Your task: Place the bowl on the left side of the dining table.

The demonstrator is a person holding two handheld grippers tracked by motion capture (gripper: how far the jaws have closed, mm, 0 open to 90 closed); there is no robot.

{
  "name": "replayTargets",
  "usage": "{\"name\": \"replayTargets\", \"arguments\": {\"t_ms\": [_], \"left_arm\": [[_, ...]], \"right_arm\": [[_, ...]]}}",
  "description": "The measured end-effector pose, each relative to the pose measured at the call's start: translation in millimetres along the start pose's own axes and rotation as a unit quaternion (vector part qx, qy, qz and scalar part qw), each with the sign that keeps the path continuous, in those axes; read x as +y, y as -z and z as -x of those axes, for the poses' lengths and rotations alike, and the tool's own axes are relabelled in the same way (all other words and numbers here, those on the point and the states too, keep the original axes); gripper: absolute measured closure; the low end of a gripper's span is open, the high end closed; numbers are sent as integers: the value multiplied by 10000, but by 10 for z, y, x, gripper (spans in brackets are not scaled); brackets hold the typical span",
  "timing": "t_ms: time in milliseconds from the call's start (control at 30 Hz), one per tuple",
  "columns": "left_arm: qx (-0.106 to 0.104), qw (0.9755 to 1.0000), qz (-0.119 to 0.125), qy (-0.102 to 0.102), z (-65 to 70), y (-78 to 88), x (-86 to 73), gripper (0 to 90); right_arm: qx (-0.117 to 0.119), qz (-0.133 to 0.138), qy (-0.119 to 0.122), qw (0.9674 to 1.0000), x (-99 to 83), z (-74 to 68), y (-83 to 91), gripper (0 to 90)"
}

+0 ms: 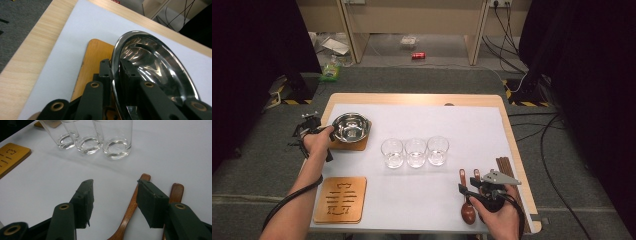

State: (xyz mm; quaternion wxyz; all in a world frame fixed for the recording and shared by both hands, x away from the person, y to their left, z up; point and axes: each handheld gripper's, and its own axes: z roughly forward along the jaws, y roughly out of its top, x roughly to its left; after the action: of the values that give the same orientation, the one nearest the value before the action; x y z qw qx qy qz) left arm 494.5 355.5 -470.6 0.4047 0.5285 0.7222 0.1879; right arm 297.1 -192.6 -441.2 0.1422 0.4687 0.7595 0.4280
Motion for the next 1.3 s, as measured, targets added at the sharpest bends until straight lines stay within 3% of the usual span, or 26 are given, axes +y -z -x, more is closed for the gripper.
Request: {"name": "replayTargets", "arguments": {"t_ms": [100,167,267,467,733,833,1100,1300], "left_arm": [[146,9998,-29,-151,-22,-1,-7,725],[136,9998,-31,-163,-35,6,-8,722],[168,9992,-153,-337,-45,8,-11,752],[240,9985,-192,-458,-39,-4,12,792],[382,9976,-171,-559,-38,-2,29,779],[448,9968,-25,-659,-19,32,55,741],[365,9967,199,-690,-17,180,121,561],[75,9973,269,-676,6,323,67,511]], "right_arm": [[-3,5,11,10000,2,-4,1,480],[-2,18,29,10000,5,-4,1,480],[-6,13,28,10000,8,-5,-4,480],[17,-11,46,10000,6,-27,-22,480],[1,-11,31,10000,2,0,-16,480],[-24,-20,6,10000,-9,9,-24,480],[-60,-49,38,10000,-6,0,-46,480],[-154,-69,14,9999,9,26,-47,480]]}}
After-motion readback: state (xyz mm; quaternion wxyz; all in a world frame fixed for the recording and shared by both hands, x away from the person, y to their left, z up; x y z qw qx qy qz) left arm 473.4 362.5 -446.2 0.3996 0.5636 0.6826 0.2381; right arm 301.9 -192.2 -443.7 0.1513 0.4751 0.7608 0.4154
